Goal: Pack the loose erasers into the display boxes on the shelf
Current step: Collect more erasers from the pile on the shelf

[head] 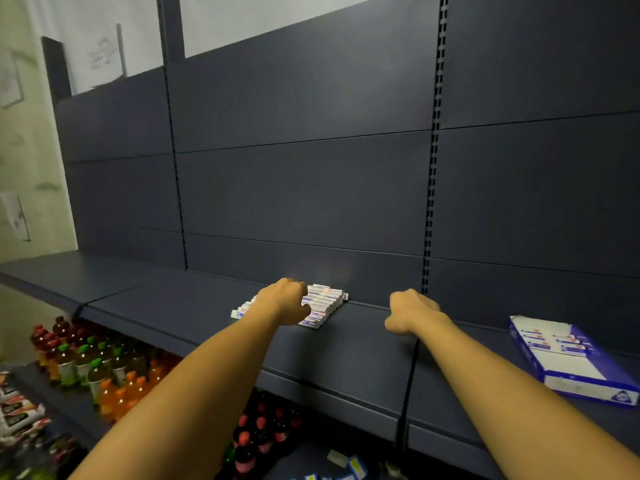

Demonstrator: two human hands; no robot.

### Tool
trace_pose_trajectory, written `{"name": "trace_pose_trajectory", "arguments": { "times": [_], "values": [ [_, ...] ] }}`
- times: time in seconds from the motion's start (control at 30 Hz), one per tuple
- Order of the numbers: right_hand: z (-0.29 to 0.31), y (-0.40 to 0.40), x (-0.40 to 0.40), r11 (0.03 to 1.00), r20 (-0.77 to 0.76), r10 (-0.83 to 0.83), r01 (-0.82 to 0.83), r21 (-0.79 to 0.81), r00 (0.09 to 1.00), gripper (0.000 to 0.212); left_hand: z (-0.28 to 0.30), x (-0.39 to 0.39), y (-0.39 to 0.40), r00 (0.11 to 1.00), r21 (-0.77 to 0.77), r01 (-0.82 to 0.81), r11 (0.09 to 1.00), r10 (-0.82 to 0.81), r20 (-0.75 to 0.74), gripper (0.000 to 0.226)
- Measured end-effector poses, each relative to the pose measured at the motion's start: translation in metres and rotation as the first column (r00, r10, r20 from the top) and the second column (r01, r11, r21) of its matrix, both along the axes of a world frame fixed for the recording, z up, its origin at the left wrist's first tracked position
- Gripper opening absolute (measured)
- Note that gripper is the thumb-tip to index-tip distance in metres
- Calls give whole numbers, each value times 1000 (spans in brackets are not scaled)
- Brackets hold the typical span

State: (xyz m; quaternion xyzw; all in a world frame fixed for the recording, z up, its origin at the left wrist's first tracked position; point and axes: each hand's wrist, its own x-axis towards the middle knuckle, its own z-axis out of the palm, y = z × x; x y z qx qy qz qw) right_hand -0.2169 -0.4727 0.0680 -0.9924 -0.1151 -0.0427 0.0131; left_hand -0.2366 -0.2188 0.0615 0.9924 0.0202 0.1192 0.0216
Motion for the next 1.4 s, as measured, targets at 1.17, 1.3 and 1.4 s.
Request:
{"name": "trace_pose_trajectory", "arguments": {
  "times": [1.17,1.3,1.4],
  "values": [
    [-29,182,108,990,121,62,-77,121,991,35,-32,130,147,936,-20,349,937,-347,67,27],
    [-35,179,109,988,176,44,-69,138,983,40,-36,131,126,871,-11,486,874,-483,88,25],
    [-38,175,104,990,183,14,-39,134,983,36,-43,133,117,836,12,547,837,-546,57,23]
  ]
}}
